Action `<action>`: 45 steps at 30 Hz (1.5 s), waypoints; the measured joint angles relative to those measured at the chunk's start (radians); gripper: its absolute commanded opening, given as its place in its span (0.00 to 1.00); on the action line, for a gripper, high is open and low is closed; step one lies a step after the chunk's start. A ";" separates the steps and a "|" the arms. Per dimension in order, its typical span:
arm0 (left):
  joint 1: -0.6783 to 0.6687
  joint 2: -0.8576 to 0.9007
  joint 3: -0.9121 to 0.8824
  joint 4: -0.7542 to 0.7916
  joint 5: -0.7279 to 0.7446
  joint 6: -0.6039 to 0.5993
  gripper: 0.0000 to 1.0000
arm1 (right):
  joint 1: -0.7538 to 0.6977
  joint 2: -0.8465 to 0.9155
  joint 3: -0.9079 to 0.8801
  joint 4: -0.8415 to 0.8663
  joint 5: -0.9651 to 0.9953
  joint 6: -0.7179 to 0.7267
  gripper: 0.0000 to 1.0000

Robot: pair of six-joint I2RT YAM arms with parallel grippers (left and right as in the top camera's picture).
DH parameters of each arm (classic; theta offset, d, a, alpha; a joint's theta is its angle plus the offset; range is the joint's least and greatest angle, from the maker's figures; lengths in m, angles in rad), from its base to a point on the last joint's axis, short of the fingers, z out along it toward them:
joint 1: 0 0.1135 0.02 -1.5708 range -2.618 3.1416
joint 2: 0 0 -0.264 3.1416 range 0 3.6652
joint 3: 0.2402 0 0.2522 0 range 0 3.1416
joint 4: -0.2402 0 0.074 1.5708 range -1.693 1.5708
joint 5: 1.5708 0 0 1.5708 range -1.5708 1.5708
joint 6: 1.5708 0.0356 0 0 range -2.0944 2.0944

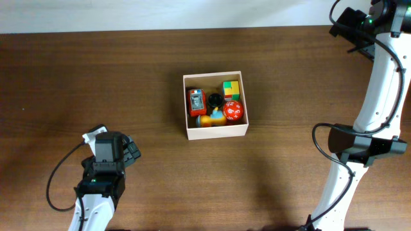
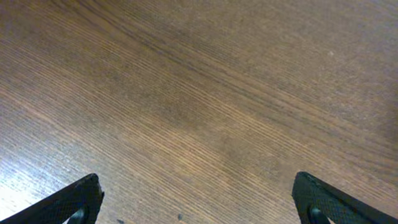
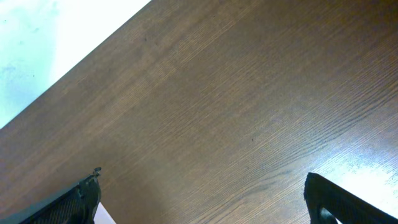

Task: Pack container

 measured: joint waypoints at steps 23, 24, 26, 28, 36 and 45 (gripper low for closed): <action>-0.001 -0.379 -0.150 0.180 0.315 0.483 0.99 | 0.000 0.000 0.000 0.000 0.000 0.000 0.99; -0.001 -0.407 -0.184 0.204 0.325 0.492 0.99 | 0.000 0.000 0.000 0.000 0.000 0.000 0.99; -0.001 -0.472 -0.254 0.252 0.340 0.505 0.99 | 0.000 0.000 0.000 0.000 0.000 0.000 0.99; -0.001 -0.541 -0.316 0.281 0.350 0.515 0.99 | 0.000 0.000 0.000 0.000 0.000 0.000 0.99; -0.001 -0.744 -0.418 0.293 0.373 0.526 0.99 | 0.000 0.000 0.000 0.000 0.000 0.000 0.99; -0.001 -0.885 -0.449 0.269 0.377 0.529 0.99 | 0.000 0.000 0.000 0.000 0.000 0.000 0.99</action>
